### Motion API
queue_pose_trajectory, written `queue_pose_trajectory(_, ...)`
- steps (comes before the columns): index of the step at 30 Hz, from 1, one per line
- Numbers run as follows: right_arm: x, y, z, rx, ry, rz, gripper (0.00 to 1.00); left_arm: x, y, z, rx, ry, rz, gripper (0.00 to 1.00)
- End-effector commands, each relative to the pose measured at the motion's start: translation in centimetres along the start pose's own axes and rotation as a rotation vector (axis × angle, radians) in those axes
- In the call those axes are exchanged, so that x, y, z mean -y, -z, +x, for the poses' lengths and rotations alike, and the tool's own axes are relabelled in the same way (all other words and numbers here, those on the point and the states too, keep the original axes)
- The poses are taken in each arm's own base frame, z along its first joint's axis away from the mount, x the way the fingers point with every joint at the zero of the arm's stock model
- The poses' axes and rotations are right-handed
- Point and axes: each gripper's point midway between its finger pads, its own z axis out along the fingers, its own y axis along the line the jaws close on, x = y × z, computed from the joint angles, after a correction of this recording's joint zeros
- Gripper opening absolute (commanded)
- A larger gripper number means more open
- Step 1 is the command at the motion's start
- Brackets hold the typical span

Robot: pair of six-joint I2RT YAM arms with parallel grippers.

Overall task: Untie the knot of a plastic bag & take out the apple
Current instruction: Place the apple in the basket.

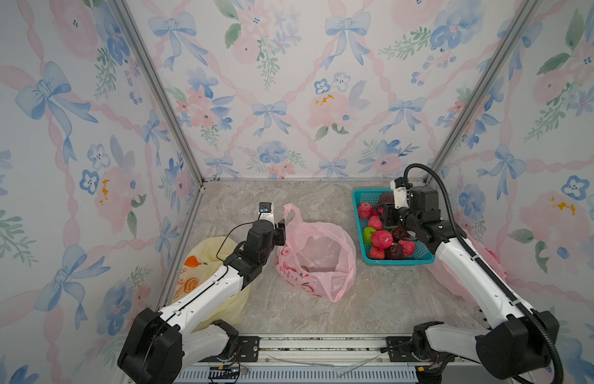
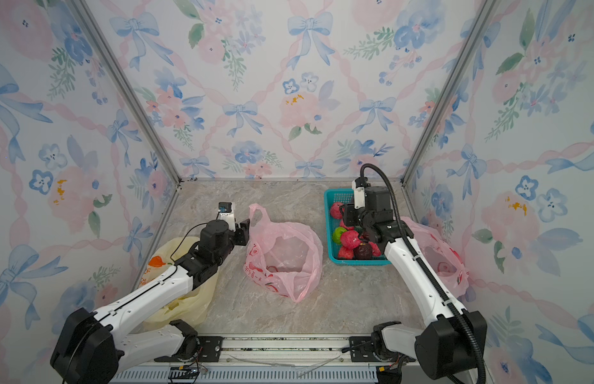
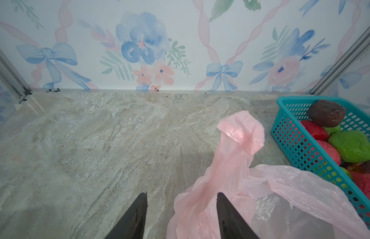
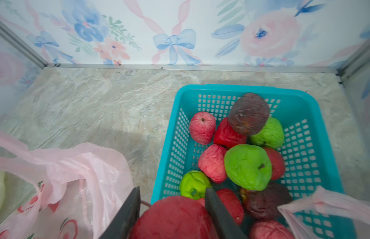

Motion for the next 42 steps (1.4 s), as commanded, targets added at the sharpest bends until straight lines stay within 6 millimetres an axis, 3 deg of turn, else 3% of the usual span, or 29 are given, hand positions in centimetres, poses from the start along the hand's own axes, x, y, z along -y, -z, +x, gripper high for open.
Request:
queue_pose_trajectory(1, 4.0, -0.9, 1.0, -0.044, -0.025, 0.18, 0.45, -1.4, 1.8, -1.3, 0.006, 0.003, -0.033, 0.61)
queue_pose_trajectory(3, 6.0, -1.1, 1.9, -0.102, -0.003, 0.285, 0.44, -2.6, 2.7, -1.8, 0.016, 0.027, -0.066, 0.64)
queue_pose_trajectory(4, 6.8, -1.2, 2.5, -0.127, 0.004, 0.324, 0.44, -2.8, 3.4, -3.5, 0.049, 0.045, -0.07, 0.65)
queue_pose_trajectory(11, 10.6, -3.0, 7.7, -0.302, -0.027, 0.426, 0.46, -5.4, 5.4, -4.0, 0.075, 0.068, -0.148, 0.71)
queue_pose_trajectory(17, 11.3, -4.4, 9.9, -0.373, -0.035, 0.428, 0.49, -5.9, 6.3, -4.7, 0.107, 0.085, -0.163, 0.75)
queue_pose_trajectory(18, 11.3, -4.6, 10.2, -0.381, -0.034, 0.427, 0.5, -6.2, 6.0, -3.5, 0.086, 0.078, -0.174, 0.76)
queue_pose_trajectory(26, 11.9, -6.3, 12.2, -0.453, -0.061, 0.411, 0.54, -6.6, 6.0, -3.0, 0.083, 0.081, -0.193, 0.78)
queue_pose_trajectory(29, 11.9, -6.7, 12.5, -0.46, -0.071, 0.402, 0.59, -6.7, 5.9, -2.9, 0.078, 0.081, -0.199, 0.78)
queue_pose_trajectory(32, 11.8, -6.8, 12.4, -0.462, -0.08, 0.392, 0.74, -6.7, 5.7, -2.9, 0.079, 0.083, -0.197, 0.78)
queue_pose_trajectory(35, 11.2, -6.5, 11.1, -0.41, -0.099, 0.354, 0.82, -6.7, 5.5, -2.8, 0.071, 0.086, -0.202, 0.78)
queue_pose_trajectory(38, 10.8, -5.9, 8.9, -0.319, -0.149, 0.299, 0.84, -6.6, 5.1, -2.5, 0.058, 0.085, -0.197, 0.77)
queue_pose_trajectory(42, 12.6, -5.1, 7.1, -0.253, -0.198, 0.324, 0.85, -6.4, 4.9, -2.4, 0.06, 0.089, -0.183, 0.77)
